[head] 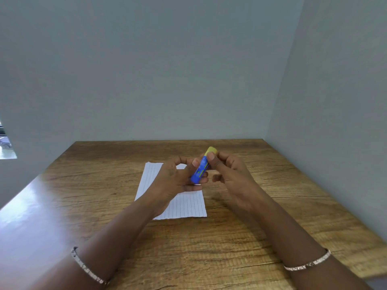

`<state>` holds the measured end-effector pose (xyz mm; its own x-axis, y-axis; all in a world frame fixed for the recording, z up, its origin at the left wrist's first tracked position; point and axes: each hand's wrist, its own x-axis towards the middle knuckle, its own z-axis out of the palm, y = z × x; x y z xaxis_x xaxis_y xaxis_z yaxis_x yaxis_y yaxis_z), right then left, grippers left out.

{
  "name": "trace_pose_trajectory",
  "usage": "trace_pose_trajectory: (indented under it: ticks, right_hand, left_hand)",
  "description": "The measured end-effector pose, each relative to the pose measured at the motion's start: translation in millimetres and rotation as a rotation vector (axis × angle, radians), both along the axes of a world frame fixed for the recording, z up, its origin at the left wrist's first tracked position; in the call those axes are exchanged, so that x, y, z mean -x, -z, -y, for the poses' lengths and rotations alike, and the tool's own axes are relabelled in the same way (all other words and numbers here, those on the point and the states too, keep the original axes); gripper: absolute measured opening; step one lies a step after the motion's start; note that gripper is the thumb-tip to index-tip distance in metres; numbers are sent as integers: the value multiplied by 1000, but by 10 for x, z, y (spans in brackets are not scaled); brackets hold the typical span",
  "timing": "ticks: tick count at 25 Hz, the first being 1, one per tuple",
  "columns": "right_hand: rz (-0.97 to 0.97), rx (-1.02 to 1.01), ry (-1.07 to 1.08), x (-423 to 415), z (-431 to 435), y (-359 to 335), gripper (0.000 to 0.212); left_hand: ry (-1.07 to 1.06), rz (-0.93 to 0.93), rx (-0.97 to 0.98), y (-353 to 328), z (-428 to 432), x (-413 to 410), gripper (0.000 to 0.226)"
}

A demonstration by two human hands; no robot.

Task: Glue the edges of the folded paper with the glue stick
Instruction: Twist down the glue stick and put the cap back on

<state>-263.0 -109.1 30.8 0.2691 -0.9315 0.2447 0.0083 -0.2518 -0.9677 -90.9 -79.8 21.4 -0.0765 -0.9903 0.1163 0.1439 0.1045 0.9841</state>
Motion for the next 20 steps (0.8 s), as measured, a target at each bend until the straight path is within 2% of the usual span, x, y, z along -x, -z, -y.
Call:
trace_pose_trajectory:
  ticks: [2, 4, 6, 12, 20]
  right_hand:
    - [-37, 95, 168, 94, 76, -30, 21]
    - [-252, 206, 428, 230, 150, -51, 22]
    - [-433, 242, 606, 355, 215, -33, 23]
    - [-646, 208, 651, 455, 359, 80, 25]
    - [-629, 222, 608, 442, 329, 111, 23]
  left_hand:
    - [-97, 277, 165, 38, 8, -10, 37]
    - [-260, 642, 420, 69, 12, -30, 19]
    - [-299, 798, 554, 71, 9, -40, 11]
    - [-287, 873, 606, 151, 69, -56, 13]
    - [-287, 898, 600, 145, 39, -57, 7]
